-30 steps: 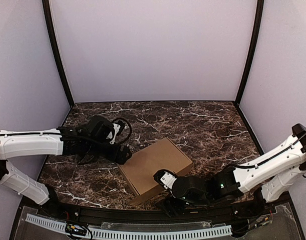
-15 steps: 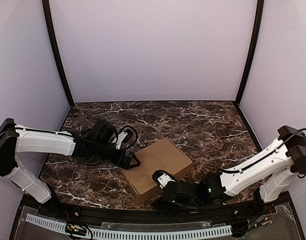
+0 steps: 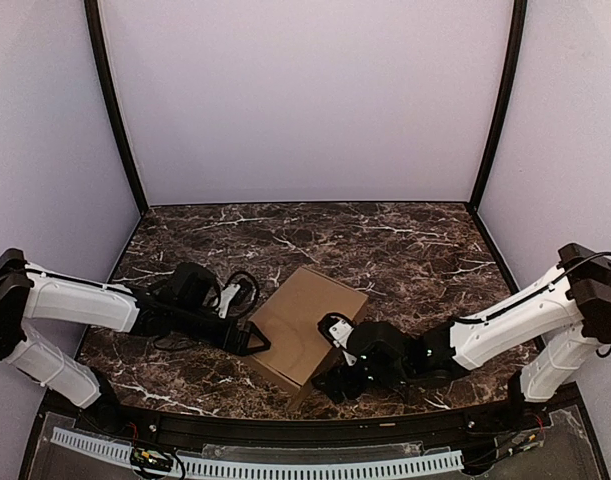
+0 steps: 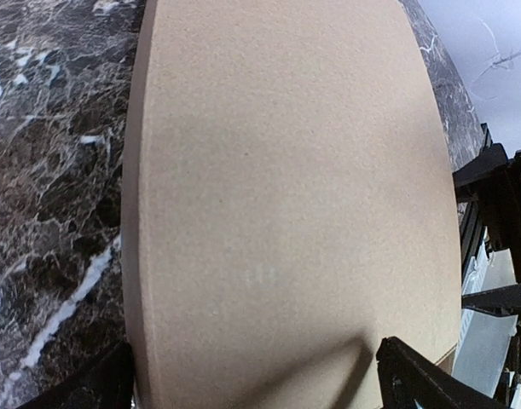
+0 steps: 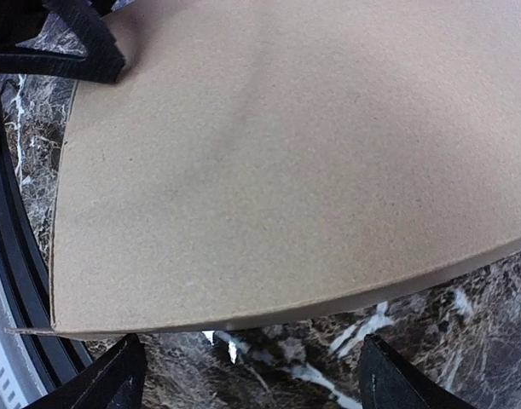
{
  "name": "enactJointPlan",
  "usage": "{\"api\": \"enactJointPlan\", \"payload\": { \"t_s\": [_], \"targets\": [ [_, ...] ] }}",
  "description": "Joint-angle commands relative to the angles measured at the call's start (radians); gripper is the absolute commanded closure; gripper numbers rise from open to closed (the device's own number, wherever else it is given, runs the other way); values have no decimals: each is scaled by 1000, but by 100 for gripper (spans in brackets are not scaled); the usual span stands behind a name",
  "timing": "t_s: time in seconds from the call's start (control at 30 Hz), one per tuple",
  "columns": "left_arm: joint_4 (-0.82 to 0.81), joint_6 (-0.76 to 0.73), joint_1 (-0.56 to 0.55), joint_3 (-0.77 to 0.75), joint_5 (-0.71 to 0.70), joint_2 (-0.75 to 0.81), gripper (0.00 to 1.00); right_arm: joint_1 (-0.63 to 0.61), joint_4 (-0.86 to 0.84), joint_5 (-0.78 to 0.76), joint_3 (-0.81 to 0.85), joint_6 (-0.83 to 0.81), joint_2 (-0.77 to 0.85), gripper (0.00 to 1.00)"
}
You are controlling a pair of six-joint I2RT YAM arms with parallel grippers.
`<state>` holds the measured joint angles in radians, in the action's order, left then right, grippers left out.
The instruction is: Fold the paper box
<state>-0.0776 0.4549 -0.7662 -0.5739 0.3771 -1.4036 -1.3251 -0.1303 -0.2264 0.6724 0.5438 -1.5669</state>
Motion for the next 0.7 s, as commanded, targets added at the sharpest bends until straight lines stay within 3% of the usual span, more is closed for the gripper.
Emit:
{"api": "enactJointPlan", "payload": {
  "t_s": [0.0, 0.13, 0.3, 0.5, 0.67],
  "targets": [
    [-70, 106, -8, 100, 53, 83, 1, 94, -170, 112, 7, -157, -12, 16],
    [-101, 182, -39, 168, 1, 150, 2, 171, -202, 201, 9, -245, -20, 16],
    [41, 225, -69, 186, -116, 278, 1, 202, -138, 283, -16, -355, 37, 15],
    [383, 145, -68, 44, -356, 432, 1, 202, -60, 375, -100, -424, 169, 15],
    [451, 28, -68, -114, -316, 381, 1, 196, -80, 494, -145, -433, 251, 15]
  ]
}}
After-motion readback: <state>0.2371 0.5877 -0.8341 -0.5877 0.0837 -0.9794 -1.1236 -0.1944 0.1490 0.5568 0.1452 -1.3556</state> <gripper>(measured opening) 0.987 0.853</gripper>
